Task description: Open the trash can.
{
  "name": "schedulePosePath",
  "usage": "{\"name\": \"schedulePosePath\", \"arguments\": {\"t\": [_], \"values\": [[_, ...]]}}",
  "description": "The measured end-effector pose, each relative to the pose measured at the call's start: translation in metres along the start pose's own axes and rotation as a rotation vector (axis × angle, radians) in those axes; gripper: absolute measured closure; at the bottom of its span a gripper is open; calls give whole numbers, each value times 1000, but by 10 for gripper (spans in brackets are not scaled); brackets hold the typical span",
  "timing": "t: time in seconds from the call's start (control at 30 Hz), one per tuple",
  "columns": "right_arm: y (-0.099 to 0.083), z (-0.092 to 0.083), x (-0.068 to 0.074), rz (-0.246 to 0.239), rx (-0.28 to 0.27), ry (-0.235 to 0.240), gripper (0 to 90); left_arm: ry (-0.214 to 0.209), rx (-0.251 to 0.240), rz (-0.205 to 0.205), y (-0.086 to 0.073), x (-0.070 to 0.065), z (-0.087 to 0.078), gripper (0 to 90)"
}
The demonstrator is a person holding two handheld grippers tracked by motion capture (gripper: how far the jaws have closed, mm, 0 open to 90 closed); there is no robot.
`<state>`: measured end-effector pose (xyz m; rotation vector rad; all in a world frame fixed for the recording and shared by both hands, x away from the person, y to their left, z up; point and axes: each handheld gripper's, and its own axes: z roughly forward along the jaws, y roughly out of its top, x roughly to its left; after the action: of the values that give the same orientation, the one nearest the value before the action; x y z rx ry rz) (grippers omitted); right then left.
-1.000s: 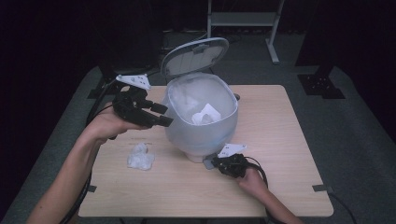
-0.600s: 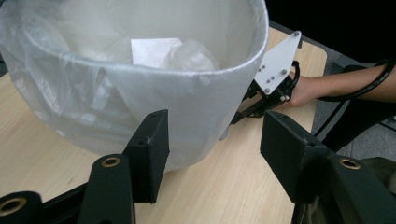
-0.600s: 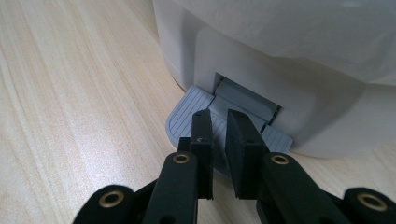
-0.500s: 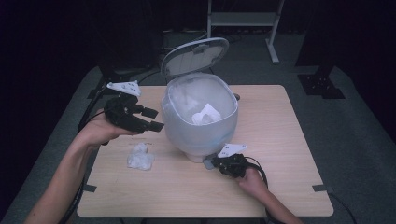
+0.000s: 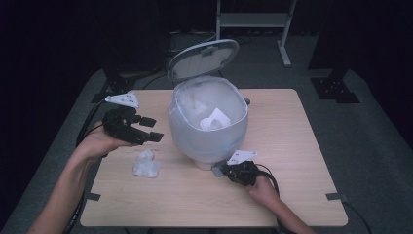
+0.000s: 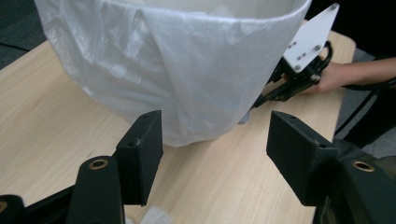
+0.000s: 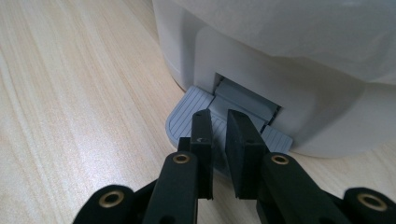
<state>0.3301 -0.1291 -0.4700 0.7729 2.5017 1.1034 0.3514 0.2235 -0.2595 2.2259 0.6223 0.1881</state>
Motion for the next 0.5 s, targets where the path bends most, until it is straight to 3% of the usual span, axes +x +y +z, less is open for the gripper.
{"name": "schedulePosePath", "arguments": {"t": [0.5], "values": [[0, 0, 0, 2, 2, 1, 806, 33, -9, -67, -37, 14, 6, 308]]}}
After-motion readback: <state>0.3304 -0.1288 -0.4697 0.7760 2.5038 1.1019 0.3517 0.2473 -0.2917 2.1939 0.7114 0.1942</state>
